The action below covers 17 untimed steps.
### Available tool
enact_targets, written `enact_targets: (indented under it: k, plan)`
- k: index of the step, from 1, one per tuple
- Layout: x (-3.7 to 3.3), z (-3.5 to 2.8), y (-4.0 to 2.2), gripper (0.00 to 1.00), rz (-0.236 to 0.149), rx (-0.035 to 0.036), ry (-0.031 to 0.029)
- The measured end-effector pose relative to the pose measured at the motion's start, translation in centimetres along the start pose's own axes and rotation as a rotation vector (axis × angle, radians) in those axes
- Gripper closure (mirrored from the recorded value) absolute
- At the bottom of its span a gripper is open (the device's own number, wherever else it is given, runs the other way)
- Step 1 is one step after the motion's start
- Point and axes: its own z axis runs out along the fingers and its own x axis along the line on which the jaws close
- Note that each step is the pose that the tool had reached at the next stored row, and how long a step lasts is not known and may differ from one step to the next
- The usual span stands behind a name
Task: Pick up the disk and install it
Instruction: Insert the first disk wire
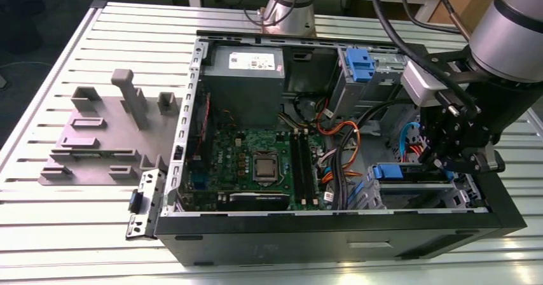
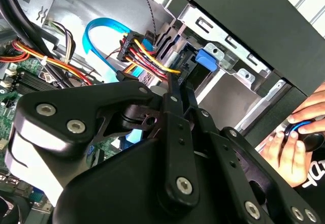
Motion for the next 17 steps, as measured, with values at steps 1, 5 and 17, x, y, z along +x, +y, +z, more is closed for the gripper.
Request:
enact_targets:
  k: [1,5,17]
  plan:
    - [0.00,-0.01,0.00,0.82,0.000,0.0000,-0.0003]
    - [0.01,-0.09,-0.01,0.82,0.003,-0.0001,0.0002]
    - [0.01,-0.14,-0.01,0.82,0.024,-0.0013,0.0023]
